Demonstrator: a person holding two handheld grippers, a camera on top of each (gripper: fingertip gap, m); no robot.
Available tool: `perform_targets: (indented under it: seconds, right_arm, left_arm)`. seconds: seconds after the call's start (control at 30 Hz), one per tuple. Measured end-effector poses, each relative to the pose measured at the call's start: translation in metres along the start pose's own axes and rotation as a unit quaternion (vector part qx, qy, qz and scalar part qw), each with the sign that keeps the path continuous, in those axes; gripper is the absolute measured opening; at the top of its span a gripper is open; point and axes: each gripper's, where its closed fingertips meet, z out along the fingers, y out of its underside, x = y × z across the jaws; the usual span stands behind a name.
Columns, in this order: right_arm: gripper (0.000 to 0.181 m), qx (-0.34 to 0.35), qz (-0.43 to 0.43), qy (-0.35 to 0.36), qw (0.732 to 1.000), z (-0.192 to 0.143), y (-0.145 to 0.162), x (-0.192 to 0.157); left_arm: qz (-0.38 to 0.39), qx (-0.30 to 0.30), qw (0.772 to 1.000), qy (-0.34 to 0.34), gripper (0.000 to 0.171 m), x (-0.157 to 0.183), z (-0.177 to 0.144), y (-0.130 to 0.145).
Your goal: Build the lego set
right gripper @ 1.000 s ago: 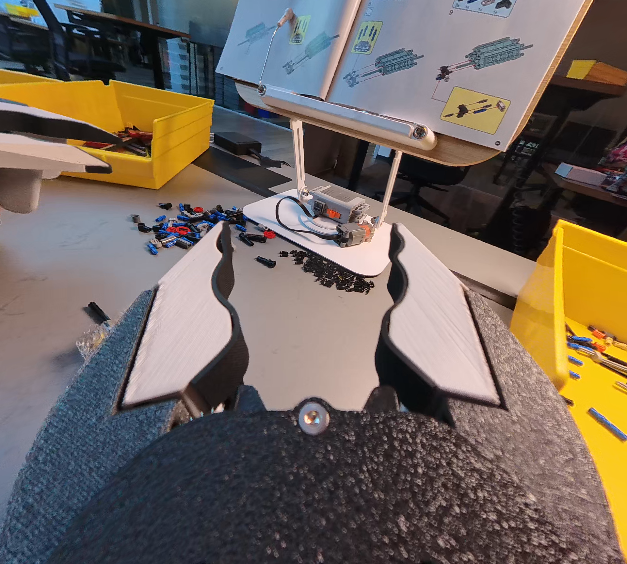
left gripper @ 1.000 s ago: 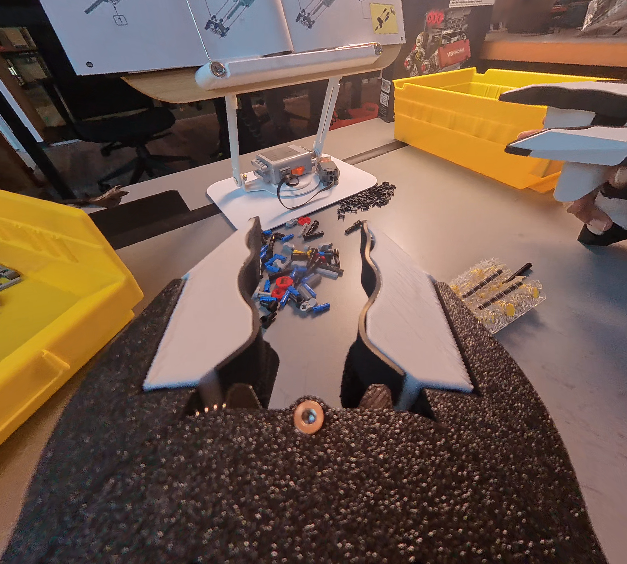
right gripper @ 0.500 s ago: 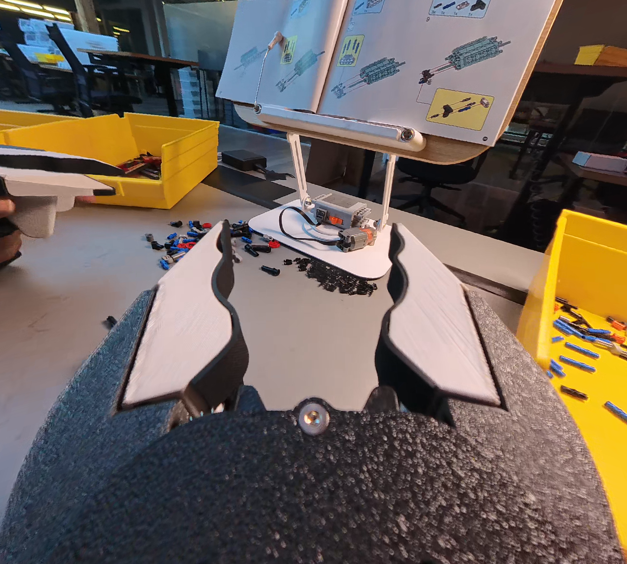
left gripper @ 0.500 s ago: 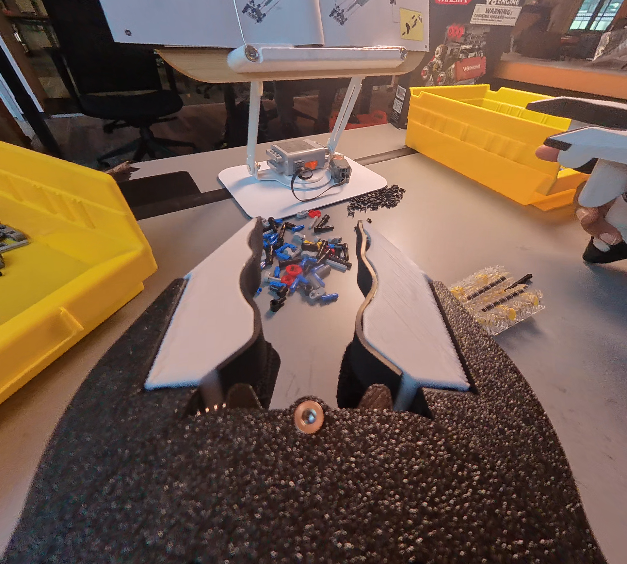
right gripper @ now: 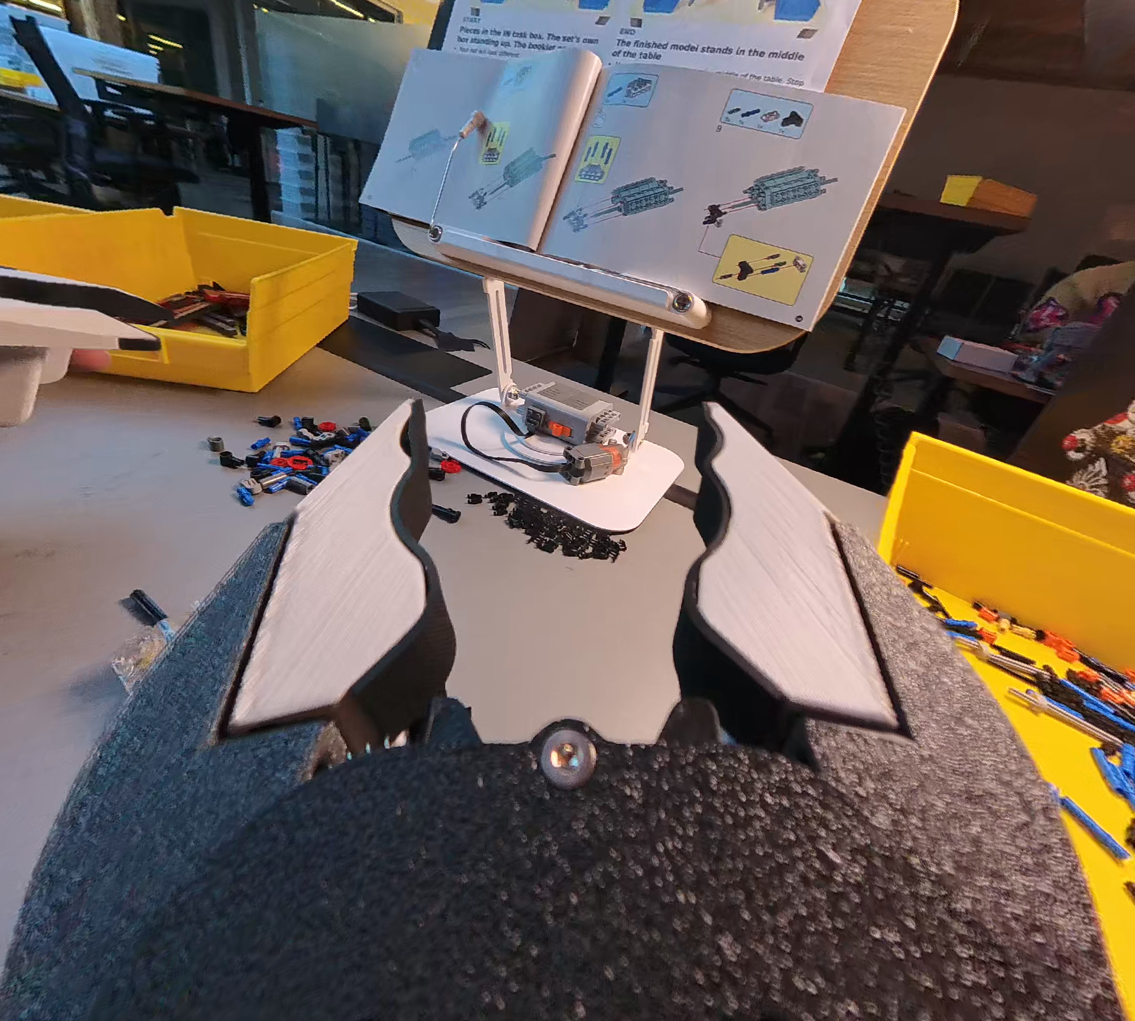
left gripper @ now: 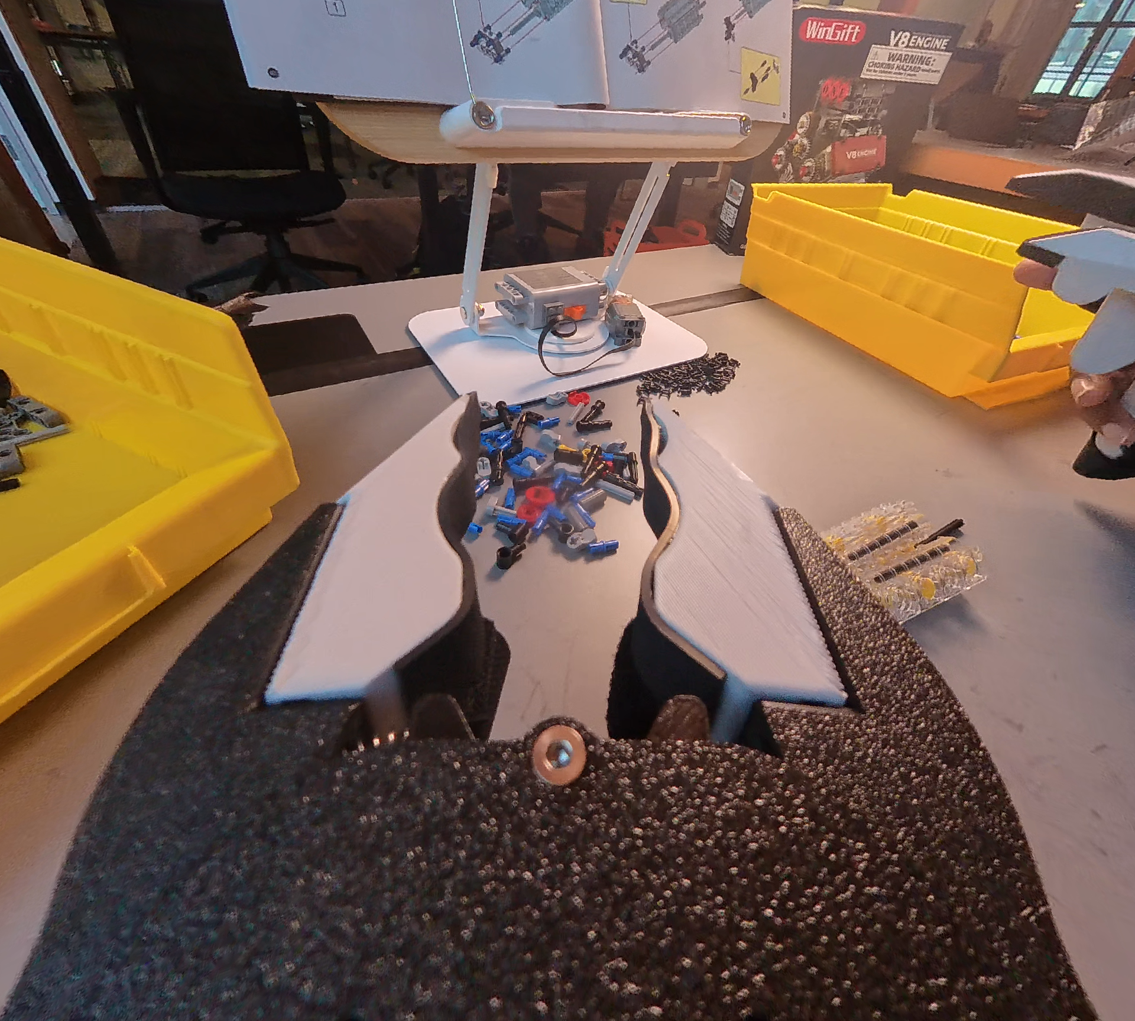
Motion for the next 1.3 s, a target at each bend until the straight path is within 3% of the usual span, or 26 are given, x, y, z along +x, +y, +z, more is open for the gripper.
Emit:
perform_targets:
  seconds: [0.17,0.6,1.03,1.1,1.2,1.3]
  right_arm:
    - [0.085,-0.016,0.023,-0.008,1.0,0.004,0.012,-0.001]
    - [0.084,-0.001,-0.056,0.001,0.998,-0.004,-0.003,0.001]
    - [0.082,-0.006,-0.001,0.046,0.999,-0.008,0.003,0.032]
    - [0.078,-0.02,-0.017,0.073,0.997,-0.011,0.002,0.047]
    - [0.062,-0.056,-0.041,0.155,0.985,-0.028,-0.008,0.101]
    - [0.048,-0.15,-0.011,0.168,0.974,-0.039,0.002,0.154]
  left_arm:
    - [-0.017,0.008,1.0,-0.011,0.049,-0.008,-0.003,-0.004]
    - [0.022,0.011,0.999,-0.044,0.049,-0.018,-0.003,-0.003]
    - [0.056,0.01,0.997,-0.056,0.049,-0.014,-0.004,-0.003]
    - [0.053,0.014,0.997,-0.045,0.049,-0.008,-0.005,-0.006]
    - [0.057,0.015,0.998,-0.036,0.049,-0.002,-0.004,-0.006]
    - [0.054,0.011,0.998,-0.03,0.049,0.001,-0.003,-0.005]
